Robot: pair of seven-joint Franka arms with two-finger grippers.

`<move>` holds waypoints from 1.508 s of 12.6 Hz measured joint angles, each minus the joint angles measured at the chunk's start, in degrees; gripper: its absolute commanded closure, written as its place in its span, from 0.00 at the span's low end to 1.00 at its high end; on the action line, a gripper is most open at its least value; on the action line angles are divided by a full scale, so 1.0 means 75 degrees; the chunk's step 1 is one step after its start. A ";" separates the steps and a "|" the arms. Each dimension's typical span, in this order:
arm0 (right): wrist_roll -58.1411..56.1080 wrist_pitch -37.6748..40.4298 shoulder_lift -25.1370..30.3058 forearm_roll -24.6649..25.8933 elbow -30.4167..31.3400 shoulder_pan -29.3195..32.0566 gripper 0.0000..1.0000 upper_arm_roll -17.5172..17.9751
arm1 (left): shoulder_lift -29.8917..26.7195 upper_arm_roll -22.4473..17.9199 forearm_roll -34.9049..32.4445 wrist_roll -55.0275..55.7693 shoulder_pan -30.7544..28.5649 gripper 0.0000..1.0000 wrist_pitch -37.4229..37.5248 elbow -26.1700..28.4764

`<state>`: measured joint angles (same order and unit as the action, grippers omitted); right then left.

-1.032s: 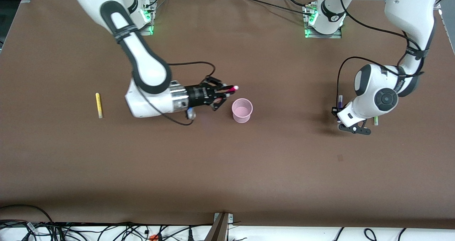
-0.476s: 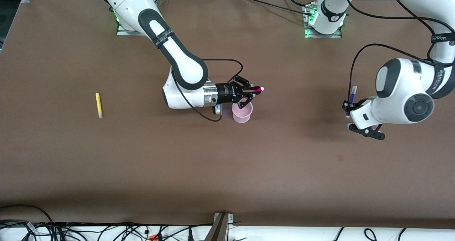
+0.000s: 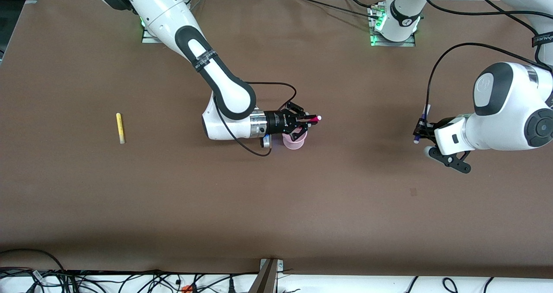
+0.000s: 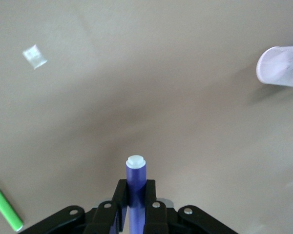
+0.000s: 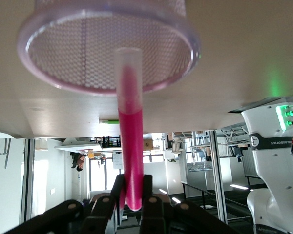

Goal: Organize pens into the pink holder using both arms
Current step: 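Drop the pink marker into the cup while the left gripper carries the blue marker, then withdraw the right gripper while the left gripper moves the blue marker over the cup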

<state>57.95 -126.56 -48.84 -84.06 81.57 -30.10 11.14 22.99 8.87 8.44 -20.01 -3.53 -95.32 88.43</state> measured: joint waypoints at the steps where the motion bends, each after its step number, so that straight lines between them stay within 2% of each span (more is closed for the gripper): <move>1: -0.0039 -0.0006 -0.0038 0.0000 -0.0001 0.0000 0.18 0.0000 | 0.0008 0.0044 0.0487 -0.0160 0.0017 1.00 0.0004 -0.0049; 2: -0.0049 -0.0017 -0.0043 0.0000 -0.0010 0.0000 0.00 -0.0004 | 0.0045 0.0050 0.1190 -0.0456 0.0030 1.00 0.0004 -0.0055; 4: -0.0052 -0.0055 -0.0038 0.0107 -0.0122 0.0001 0.00 -0.0026 | 0.0197 0.0050 0.2283 -0.1181 0.0033 1.00 -0.0044 -0.0060; 7: -0.0046 -0.0037 0.0064 0.0301 -0.0302 0.0129 0.00 -0.0106 | 0.0294 0.0365 0.2913 -0.2288 0.0079 1.00 -0.0414 -0.0186; 8: -0.0046 0.0129 0.0159 0.0575 -0.0362 0.0299 0.00 -0.0121 | 0.0298 0.0509 0.3234 -0.2654 0.0125 1.00 -0.0542 -0.0223; 11: -0.0011 0.1487 0.0710 0.2020 -0.0432 0.1148 0.00 -0.0277 | 0.0505 0.0765 0.4796 -0.4330 0.0244 1.00 -0.0926 -0.0226; 14: -0.0325 0.2754 0.1370 0.3891 -0.0460 0.2067 0.00 -0.0408 | 0.0812 0.0871 0.5597 -0.6234 0.0797 1.00 -0.2023 -0.0225; 17: -0.1696 0.3216 0.2168 0.6444 -0.0443 0.2195 0.00 -0.0946 | 0.1034 0.0927 0.5876 -0.7126 0.1766 1.00 -0.3199 -0.0181; 19: -0.3242 0.3611 0.2573 0.7450 -0.0405 0.2193 0.00 -0.1541 | 0.1071 0.0934 0.5801 -0.7270 0.2458 1.00 -0.3859 -0.0038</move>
<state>33.63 -99.48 -29.54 -28.19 78.53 -13.66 -0.41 31.02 15.87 51.95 -74.53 14.91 -124.27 88.15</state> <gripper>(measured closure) 0.000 0.819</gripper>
